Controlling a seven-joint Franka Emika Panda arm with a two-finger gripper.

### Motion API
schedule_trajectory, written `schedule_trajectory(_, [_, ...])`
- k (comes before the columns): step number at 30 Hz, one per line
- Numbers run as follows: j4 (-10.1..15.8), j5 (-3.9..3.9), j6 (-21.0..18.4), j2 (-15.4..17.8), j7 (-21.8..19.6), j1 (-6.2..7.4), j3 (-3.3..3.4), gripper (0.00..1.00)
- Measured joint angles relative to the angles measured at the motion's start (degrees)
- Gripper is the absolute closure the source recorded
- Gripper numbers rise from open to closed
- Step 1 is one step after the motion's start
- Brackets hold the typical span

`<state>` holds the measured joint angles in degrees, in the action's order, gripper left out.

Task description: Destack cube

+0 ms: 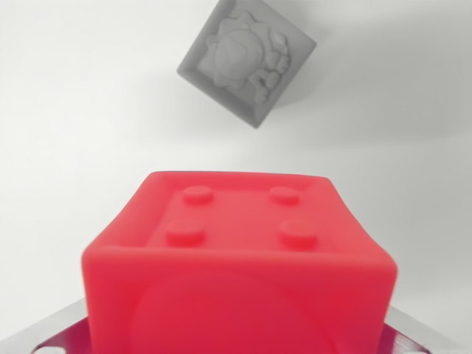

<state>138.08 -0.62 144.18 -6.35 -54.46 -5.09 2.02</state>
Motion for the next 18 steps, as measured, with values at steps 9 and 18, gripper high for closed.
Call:
schedule_trajectory(9, [0.8, 0.02, 0.4, 0.4, -3.6, 0.12, 0.00, 1.00])
schedule_trajectory(18, [1.5, 0.04, 0.7, 0.8, -7.1, 0.17, 0.00, 1.00])
